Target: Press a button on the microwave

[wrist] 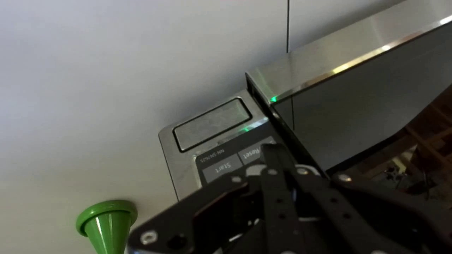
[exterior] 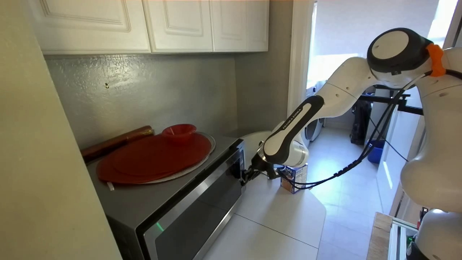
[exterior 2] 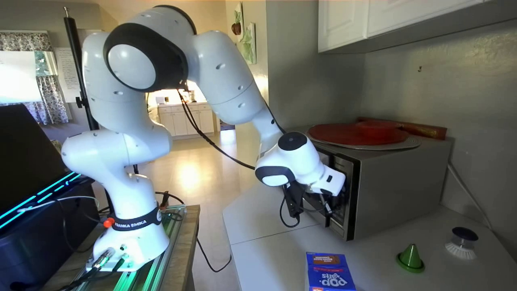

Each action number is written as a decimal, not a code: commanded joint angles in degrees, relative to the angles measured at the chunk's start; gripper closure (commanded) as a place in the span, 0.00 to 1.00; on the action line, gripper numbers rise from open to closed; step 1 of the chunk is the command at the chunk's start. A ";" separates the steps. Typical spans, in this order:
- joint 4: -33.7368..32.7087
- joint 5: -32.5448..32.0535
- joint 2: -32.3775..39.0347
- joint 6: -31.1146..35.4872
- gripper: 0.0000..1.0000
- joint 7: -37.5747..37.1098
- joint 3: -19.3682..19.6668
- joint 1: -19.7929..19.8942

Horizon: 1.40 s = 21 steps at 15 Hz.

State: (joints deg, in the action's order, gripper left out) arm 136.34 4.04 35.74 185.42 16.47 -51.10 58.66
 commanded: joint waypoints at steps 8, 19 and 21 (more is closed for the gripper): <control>11.29 -5.25 -19.62 -7.37 1.00 0.27 11.64 -7.82; 17.00 11.77 -40.60 -30.64 0.24 15.12 -0.60 1.16; 16.61 19.66 -47.13 -38.48 0.10 21.59 0.74 -0.54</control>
State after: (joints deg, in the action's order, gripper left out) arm 152.47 13.88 -1.00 156.58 30.03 -50.45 59.13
